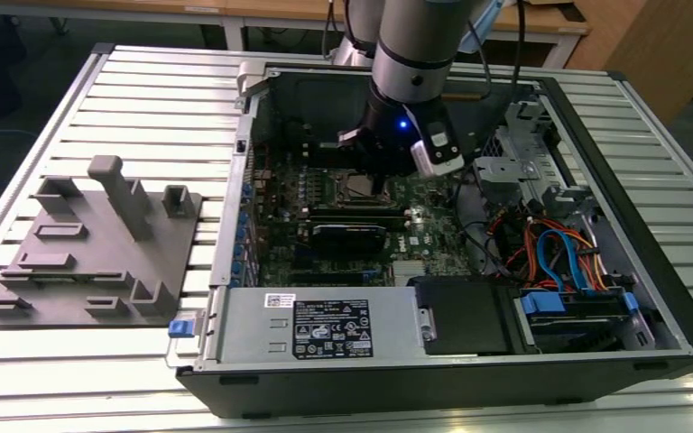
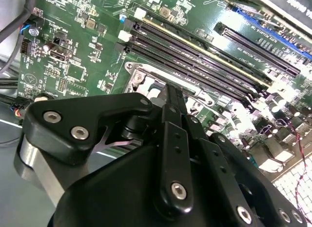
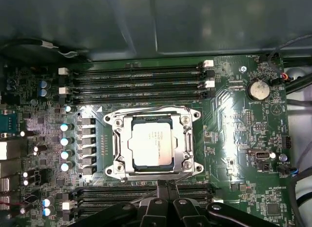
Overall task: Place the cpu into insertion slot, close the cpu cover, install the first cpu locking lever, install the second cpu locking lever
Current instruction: 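Install the second cpu locking lever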
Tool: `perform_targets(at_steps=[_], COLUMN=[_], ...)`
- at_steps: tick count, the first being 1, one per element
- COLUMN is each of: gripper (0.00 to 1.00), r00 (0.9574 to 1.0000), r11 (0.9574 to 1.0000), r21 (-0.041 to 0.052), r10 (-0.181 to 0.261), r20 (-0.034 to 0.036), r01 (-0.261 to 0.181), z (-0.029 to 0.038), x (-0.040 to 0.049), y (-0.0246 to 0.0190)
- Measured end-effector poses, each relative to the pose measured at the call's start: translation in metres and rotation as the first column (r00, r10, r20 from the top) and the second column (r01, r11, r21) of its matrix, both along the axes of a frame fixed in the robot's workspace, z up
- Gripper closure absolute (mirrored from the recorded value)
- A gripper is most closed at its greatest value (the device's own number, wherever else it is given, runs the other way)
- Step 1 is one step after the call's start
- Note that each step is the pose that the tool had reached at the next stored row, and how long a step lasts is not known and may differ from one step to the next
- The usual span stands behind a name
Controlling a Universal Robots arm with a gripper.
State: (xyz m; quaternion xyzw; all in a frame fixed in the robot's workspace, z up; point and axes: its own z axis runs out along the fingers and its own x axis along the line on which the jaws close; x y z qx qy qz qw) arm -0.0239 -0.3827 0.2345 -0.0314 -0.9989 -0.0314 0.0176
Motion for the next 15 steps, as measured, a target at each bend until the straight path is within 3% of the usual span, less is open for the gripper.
perform_targets(at_steps=[8,15], gripper=[0.9,0.9], r00=[1.0,1.0], r11=[0.9999,0.9994], r21=[0.0113,0.0353], r10=[0.0,0.0], r20=[-0.0002,-0.0002], r01=[0.0,0.0], z=[-0.0015,-0.004], x=[-0.0148,-0.0277], y=[-0.0059,-0.0108])
